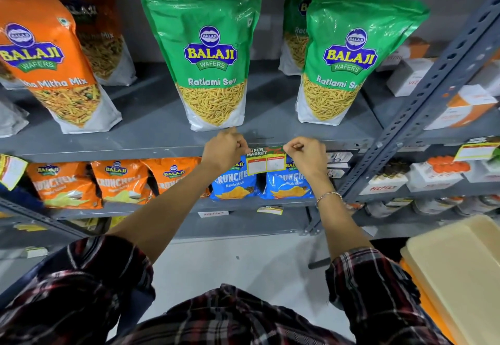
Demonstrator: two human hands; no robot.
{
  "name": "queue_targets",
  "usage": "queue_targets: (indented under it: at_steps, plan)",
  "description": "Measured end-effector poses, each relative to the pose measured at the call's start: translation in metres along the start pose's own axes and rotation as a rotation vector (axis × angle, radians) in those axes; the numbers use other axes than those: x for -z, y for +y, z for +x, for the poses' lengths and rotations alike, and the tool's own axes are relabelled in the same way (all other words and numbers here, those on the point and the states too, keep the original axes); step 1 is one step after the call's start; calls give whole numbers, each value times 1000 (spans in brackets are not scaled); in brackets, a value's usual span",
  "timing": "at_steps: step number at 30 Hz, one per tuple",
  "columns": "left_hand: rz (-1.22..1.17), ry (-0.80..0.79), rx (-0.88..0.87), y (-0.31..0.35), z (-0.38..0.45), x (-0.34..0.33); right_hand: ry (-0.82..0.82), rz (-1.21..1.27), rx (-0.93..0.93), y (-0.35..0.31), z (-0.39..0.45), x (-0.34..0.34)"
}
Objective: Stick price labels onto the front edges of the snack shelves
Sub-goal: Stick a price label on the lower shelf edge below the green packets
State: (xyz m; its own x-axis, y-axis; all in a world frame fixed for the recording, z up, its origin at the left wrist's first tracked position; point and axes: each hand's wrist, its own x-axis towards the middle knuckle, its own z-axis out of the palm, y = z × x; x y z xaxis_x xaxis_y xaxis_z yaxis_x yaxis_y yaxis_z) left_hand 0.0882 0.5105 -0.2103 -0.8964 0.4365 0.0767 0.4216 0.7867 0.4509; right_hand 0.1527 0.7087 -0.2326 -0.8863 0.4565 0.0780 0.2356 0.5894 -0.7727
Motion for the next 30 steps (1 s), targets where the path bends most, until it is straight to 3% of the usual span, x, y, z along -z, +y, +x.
queue_targets:
  at_steps: [10,30]
  plan:
    - [115,186,-32,-2,-6,-20,78,-93,45,8,-6,-10]
    - [39,201,1,2,-4,-27,112,-41,83,15,-1,-13]
